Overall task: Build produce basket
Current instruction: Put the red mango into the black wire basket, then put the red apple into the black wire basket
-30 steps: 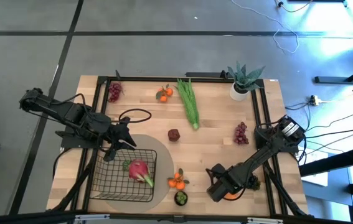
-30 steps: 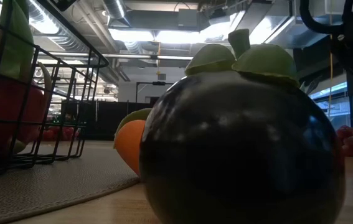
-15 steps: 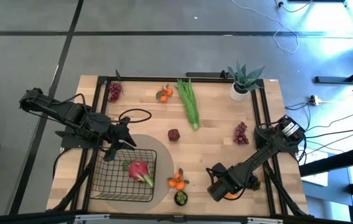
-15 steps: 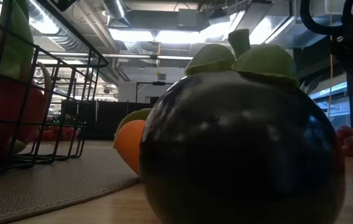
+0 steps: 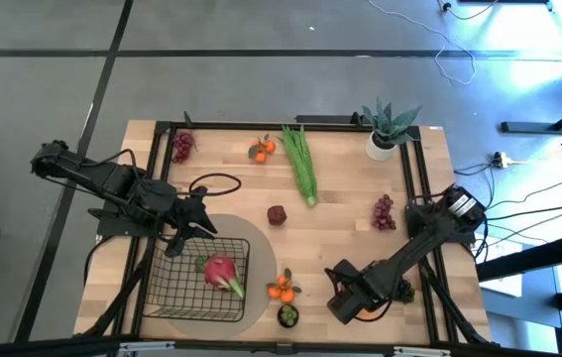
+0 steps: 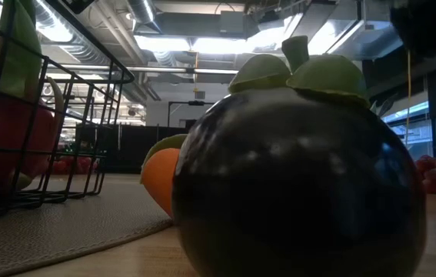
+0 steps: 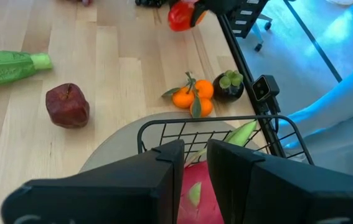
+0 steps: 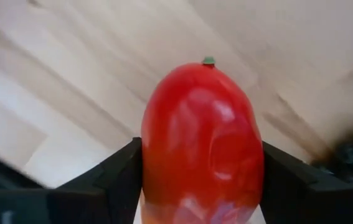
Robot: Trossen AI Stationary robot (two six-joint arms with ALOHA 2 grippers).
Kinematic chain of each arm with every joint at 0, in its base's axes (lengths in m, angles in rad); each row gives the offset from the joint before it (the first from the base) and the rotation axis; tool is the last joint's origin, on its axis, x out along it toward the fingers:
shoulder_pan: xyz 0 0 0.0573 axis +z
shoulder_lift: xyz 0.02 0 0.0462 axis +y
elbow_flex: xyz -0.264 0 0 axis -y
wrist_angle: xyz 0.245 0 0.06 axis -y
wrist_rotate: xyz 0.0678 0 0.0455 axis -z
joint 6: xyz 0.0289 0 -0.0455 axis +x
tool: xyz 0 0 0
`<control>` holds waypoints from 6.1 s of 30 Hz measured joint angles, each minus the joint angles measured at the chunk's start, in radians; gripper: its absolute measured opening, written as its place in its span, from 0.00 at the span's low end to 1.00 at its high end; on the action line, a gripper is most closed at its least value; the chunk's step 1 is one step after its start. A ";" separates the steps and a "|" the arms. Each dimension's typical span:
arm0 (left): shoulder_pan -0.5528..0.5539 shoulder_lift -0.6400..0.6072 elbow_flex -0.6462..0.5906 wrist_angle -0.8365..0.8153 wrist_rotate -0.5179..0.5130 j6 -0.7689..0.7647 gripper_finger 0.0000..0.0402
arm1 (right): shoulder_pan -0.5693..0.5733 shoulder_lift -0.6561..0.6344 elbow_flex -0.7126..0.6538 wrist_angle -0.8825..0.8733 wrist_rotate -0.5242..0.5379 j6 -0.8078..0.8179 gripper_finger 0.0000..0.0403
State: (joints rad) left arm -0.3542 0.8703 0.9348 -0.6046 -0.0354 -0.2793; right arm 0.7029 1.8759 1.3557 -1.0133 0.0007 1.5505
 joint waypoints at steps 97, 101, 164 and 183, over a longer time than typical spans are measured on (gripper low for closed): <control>-0.079 -0.238 0.000 -0.122 -0.006 -0.025 0.15 | -0.360 0.381 0.363 1.204 -0.125 -1.193 0.65; -0.079 -0.238 0.000 -0.121 -0.005 -0.025 0.15 | -0.360 0.381 0.363 1.203 -0.125 -1.212 0.64; -0.079 -0.238 0.000 -0.184 0.125 -0.010 0.15 | -0.333 0.157 0.587 0.124 -0.030 -0.869 0.68; -0.079 -0.236 0.000 -0.188 0.126 -0.070 0.15 | -0.324 0.161 0.586 0.086 0.032 -1.000 0.65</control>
State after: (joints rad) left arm -0.4332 0.6346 0.9344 -0.7929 0.0902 -0.3489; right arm 0.3794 2.0373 1.9415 -0.9272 0.0326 0.5507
